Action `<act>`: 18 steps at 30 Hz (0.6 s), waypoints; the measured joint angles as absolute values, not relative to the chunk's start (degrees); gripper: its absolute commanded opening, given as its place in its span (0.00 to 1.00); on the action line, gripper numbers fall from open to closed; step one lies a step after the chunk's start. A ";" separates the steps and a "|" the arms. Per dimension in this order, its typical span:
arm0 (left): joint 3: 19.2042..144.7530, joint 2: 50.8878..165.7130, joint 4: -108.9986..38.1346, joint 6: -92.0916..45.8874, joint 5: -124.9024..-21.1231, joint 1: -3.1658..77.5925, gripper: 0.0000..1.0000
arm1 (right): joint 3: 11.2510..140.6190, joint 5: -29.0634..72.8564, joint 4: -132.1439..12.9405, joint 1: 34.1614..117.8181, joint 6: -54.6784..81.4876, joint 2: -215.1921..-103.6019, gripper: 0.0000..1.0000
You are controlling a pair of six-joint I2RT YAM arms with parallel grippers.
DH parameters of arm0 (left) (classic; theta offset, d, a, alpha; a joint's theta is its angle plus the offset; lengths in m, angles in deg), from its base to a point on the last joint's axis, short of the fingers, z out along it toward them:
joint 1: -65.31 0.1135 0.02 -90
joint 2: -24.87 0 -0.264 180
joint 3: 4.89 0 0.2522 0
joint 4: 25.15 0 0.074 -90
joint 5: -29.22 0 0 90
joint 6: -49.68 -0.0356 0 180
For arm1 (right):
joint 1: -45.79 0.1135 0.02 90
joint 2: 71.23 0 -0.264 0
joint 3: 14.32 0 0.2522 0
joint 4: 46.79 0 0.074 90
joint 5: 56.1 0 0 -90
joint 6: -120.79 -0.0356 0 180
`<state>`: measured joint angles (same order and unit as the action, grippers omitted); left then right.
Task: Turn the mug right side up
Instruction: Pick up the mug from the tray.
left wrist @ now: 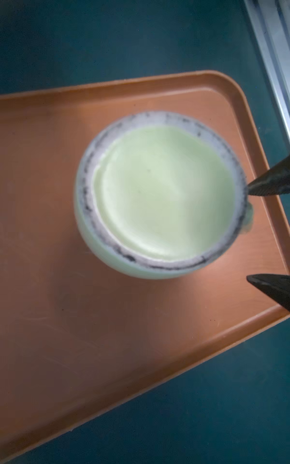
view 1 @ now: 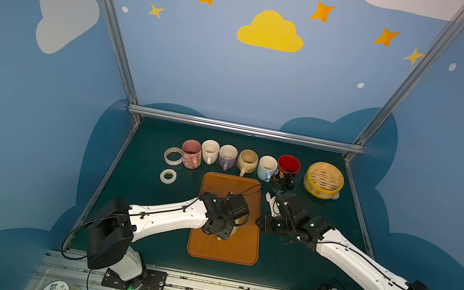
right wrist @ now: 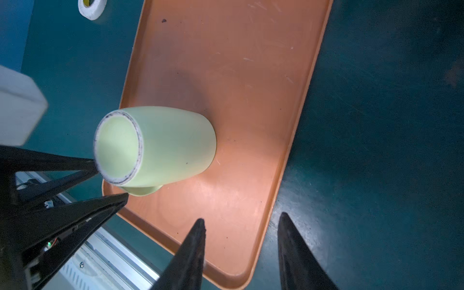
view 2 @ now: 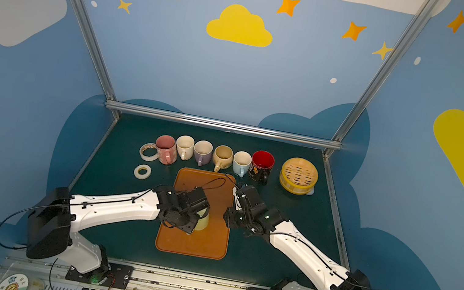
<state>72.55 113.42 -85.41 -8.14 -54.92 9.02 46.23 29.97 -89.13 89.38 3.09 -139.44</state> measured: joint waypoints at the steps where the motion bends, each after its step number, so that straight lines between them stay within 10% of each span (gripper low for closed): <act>1: 72.84 114.08 -85.52 -8.12 -54.39 8.95 0.51 | 45.99 29.95 -89.15 89.29 3.19 -139.04 0.42; 18: 76.88 121.86 -85.68 -8.36 -50.11 8.60 0.25 | 44.83 28.99 -89.24 87.76 4.07 -137.21 0.42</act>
